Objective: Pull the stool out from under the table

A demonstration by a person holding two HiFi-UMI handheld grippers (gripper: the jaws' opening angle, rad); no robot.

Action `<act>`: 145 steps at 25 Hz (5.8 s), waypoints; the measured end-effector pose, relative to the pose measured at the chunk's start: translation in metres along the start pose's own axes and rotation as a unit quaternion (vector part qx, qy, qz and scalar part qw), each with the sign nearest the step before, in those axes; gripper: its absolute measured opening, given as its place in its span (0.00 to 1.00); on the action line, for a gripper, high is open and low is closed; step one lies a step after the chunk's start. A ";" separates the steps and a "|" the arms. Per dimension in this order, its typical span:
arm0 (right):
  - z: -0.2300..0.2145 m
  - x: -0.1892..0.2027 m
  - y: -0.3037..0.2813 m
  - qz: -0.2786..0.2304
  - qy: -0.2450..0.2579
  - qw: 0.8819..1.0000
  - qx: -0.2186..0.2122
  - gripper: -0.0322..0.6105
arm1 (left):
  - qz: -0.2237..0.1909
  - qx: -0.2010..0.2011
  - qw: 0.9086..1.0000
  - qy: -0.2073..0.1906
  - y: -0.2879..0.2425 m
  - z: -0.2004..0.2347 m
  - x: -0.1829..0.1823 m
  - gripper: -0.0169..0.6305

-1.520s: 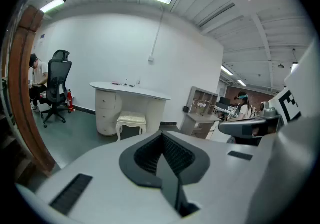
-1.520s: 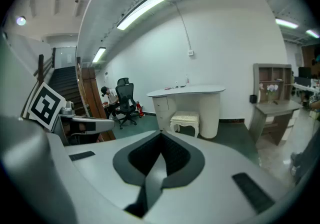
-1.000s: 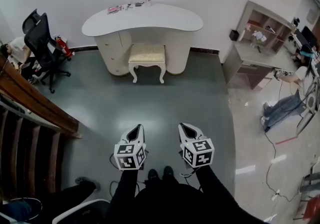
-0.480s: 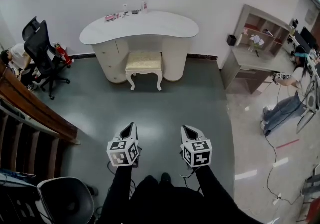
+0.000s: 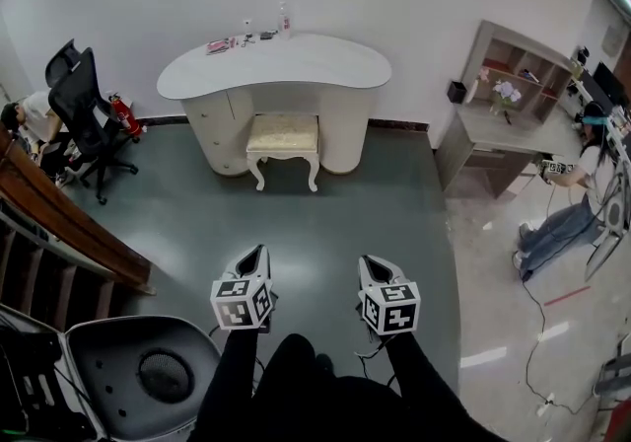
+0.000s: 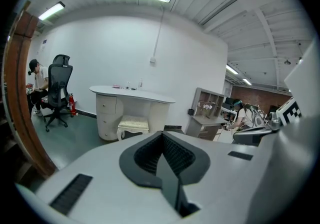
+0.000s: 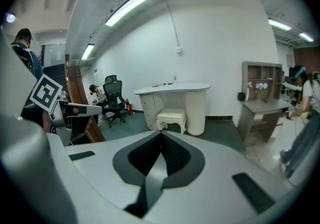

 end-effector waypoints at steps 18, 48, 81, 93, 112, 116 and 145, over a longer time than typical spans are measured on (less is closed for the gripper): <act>-0.020 -0.005 -0.099 0.038 0.008 0.999 0.013 0.05 | 0.037 -0.018 0.999 0.007 -0.085 0.066 0.008 0.04; -0.032 -0.032 -0.323 0.096 0.025 0.994 0.054 0.05 | 0.083 -0.060 0.994 0.047 -0.250 0.234 0.004 0.04; -0.136 0.167 -0.608 0.119 0.003 0.991 0.058 0.17 | 0.128 -0.049 0.990 0.019 -0.496 0.345 0.229 0.32; -0.184 0.248 -0.691 0.087 0.017 0.995 0.044 0.34 | 0.116 -0.077 0.990 0.010 -0.565 0.389 0.334 0.46; -0.219 0.317 -0.796 0.053 0.004 0.998 0.026 0.54 | 0.105 -0.120 0.986 0.040 -0.647 0.460 0.419 0.50; -0.218 0.315 -0.808 0.045 0.012 0.999 0.019 0.54 | 0.104 -0.115 0.987 0.032 -0.666 0.470 0.419 0.50; -0.231 0.309 -0.832 0.002 0.034 0.998 0.057 0.36 | 0.101 -0.122 0.987 -0.026 -0.718 0.487 0.409 0.34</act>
Point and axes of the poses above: the fingertips, and each gripper's own axes: y backward along the fingers, z to its left, x out of its underside, the point moved 2 cm from there along y, backward along the fingers, and after that the axes turned 11 degrees about -z, right-handed, at the moved point
